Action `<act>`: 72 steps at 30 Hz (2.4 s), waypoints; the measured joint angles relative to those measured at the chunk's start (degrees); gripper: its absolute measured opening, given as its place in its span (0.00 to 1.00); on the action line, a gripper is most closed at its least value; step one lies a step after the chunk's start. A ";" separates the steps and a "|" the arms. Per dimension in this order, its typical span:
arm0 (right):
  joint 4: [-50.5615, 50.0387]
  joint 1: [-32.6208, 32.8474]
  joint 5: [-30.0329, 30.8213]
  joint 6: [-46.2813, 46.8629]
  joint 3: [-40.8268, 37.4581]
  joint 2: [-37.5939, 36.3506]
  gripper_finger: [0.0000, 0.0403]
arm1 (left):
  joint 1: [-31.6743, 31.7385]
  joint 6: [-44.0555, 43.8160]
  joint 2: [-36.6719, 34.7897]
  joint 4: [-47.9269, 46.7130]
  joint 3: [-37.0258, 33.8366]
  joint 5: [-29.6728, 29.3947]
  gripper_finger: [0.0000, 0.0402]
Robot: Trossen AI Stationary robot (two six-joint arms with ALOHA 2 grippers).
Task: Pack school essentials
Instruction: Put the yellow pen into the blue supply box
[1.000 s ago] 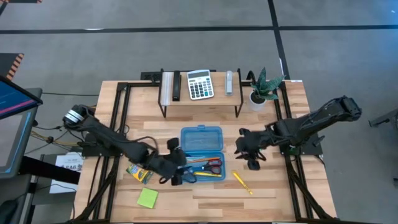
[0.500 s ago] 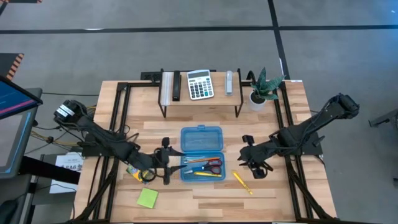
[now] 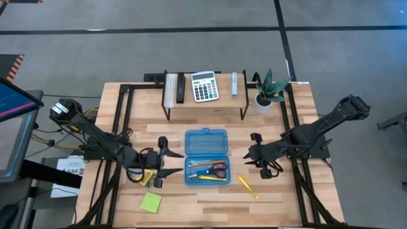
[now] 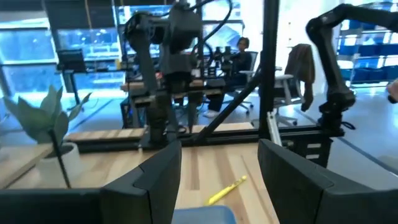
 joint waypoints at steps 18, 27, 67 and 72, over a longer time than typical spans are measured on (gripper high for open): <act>-1.15 5.53 -0.27 15.58 0.01 11.27 0.30 | -3.13 3.61 -1.60 -5.09 0.00 0.20 0.50; 9.94 7.34 -1.57 18.07 0.01 19.04 0.31 | -2.65 0.34 -6.09 -4.89 -5.64 -0.70 0.50; 33.17 6.21 0.63 29.20 -16.34 27.71 0.49 | -2.45 -3.05 -7.55 1.18 -9.46 -1.24 0.50; 31.71 6.57 0.60 29.42 -16.31 28.07 0.48 | -2.45 -2.86 -7.55 1.16 -9.46 -1.26 0.50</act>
